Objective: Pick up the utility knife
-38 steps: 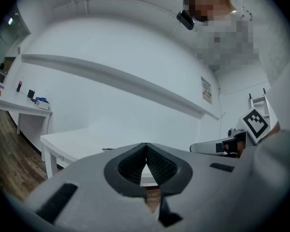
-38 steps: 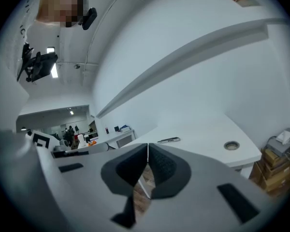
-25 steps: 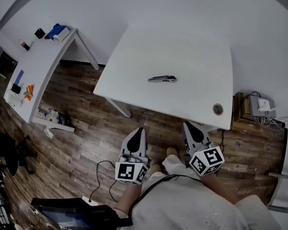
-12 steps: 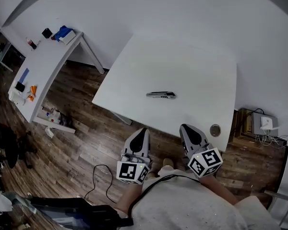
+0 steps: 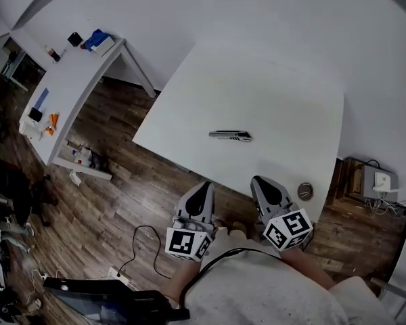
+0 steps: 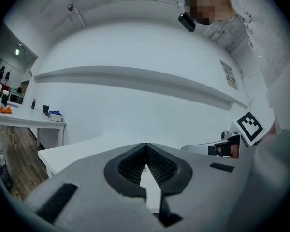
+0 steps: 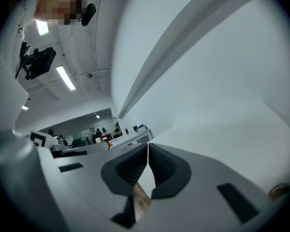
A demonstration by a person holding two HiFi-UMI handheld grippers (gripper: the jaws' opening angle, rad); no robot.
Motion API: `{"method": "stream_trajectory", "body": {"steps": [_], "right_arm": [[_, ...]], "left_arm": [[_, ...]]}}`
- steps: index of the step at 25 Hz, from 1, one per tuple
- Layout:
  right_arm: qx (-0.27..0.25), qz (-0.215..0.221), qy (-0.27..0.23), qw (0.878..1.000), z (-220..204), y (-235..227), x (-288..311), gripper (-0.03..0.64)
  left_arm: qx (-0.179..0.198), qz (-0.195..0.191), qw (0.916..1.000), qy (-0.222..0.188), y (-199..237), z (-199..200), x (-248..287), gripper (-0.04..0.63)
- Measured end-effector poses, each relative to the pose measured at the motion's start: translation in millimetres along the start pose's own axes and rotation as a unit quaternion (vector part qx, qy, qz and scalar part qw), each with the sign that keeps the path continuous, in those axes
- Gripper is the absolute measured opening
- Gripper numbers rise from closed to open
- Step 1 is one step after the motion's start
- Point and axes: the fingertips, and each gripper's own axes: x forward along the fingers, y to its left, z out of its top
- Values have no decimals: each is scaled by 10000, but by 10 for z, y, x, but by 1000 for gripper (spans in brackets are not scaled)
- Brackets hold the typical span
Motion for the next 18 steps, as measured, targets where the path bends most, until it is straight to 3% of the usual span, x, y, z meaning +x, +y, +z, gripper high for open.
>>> {"method": "stream_trajectory", "body": {"steps": [18], "right_arm": [[-313, 209, 291, 9989, 10, 37, 480, 8]], "left_arm": [[-133, -369, 9992, -93, 265, -8, 459, 7]]}}
